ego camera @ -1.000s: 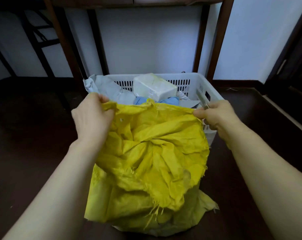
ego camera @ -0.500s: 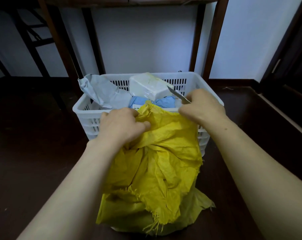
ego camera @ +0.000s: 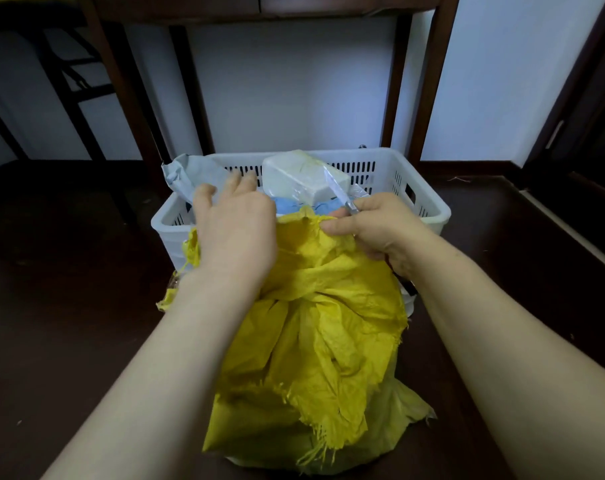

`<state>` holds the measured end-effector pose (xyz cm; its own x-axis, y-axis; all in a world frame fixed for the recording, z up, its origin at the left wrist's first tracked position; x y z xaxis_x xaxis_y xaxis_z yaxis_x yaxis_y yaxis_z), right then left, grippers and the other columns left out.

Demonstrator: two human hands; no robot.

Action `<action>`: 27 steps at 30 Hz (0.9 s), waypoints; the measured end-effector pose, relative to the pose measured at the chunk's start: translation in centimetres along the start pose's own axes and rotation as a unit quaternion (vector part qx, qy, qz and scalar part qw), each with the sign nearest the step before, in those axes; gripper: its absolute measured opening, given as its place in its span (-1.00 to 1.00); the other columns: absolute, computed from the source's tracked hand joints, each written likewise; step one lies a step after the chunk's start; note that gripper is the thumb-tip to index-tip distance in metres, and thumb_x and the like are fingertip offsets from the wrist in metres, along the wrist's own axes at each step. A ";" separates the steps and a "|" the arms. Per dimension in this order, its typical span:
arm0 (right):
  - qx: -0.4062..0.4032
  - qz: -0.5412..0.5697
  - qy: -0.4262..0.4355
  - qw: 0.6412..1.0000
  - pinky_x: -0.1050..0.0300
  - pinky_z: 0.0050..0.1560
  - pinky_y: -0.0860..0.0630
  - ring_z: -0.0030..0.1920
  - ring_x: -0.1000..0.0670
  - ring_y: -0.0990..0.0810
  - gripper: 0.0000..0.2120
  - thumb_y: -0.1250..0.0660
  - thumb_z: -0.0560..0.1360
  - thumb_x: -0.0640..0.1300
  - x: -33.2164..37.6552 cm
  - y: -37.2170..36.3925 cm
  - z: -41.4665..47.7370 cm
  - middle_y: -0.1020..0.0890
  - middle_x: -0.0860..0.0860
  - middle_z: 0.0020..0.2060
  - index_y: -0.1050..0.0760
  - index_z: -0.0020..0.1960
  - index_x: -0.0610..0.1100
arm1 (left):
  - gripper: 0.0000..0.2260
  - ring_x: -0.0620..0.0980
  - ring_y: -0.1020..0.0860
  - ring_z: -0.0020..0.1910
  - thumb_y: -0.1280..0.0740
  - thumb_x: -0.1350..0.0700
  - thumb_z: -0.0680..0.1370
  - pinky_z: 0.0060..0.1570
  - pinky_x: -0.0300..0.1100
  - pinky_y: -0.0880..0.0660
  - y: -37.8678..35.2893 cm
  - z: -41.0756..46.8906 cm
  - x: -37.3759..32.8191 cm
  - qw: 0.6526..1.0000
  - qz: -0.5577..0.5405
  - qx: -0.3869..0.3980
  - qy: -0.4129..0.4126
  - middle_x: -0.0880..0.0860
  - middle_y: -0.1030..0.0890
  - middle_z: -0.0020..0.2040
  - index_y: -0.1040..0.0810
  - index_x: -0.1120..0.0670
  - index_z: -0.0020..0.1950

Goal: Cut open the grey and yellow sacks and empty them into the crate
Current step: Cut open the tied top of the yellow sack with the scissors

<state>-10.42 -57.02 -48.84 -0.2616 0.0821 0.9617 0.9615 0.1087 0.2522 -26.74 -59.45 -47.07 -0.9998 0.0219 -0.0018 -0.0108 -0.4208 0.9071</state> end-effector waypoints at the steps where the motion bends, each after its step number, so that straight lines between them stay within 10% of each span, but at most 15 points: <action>1: 0.000 0.013 -0.001 1.000 0.37 -0.63 -0.11 -0.70 0.13 -0.20 -0.80 -0.46 0.37 -0.30 0.1 0.1 0.1 -0.31 0.05 -0.66 -0.48 -0.34 -0.14 | -0.60 0.15 -0.32 0.38 -0.23 0.33 0.43 0.28 -0.01 -0.14 0.1 -0.2 -0.6 1.000 -0.028 0.009 -0.007 0.12 -0.31 0.46 -0.56 0.06 0.21; 8: -0.040 -0.053 -0.005 0.998 0.27 -0.58 -0.29 -0.61 0.09 -0.34 -0.90 -0.44 0.39 -0.31 -1.0 1.4 1.0 -0.42 -0.01 -0.54 -0.54 -0.21 -0.19 | -0.73 0.13 -0.54 0.10 -0.35 -0.11 0.46 0.02 -0.04 -0.48 -0.5 -1.1 -1.7 0.970 -0.235 0.055 0.040 0.09 -0.64 0.02 -0.62 -0.02 0.07; 13: -0.026 -0.354 -0.043 0.934 -0.06 0.06 -0.55 -0.02 -0.10 -0.59 -0.74 -0.50 0.33 -0.01 -2.4 0.6 1.3 -0.60 -0.07 -0.10 -0.58 -0.06 -0.12 | -0.82 0.10 -0.55 0.08 -0.39 -0.02 0.46 -0.02 -0.10 -0.46 -2.7 -1.6 -2.2 0.967 -0.230 0.105 0.037 0.08 -0.64 -0.01 -0.66 0.00 0.00; 27: 0.063 -0.347 0.111 0.929 0.14 -0.45 -0.43 -0.40 -0.21 -0.54 -0.64 -0.10 0.62 -0.11 6.1 -0.8 -4.2 -0.64 -0.15 -0.39 -0.56 -0.03 -0.34 | -0.85 0.14 -0.55 0.09 -0.37 0.10 0.45 0.10 -0.01 -0.46 -1.4 -0.4 0.6 0.937 -0.322 -0.023 0.135 0.11 -0.66 0.00 -0.64 0.07 -0.01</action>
<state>-12.47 -60.73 -42.71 -0.7778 -0.2560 0.5739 0.5465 0.1754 0.8189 -27.36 -59.22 -48.53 -0.7539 0.0582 -0.6544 -0.6082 -0.4385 0.6617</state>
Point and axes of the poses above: each hand's wrist, its own z-axis towards the middle knuckle, its own y-axis out of the back of the hand, x = y × z, the point moved 3 cm from there along z, towards the middle knuckle
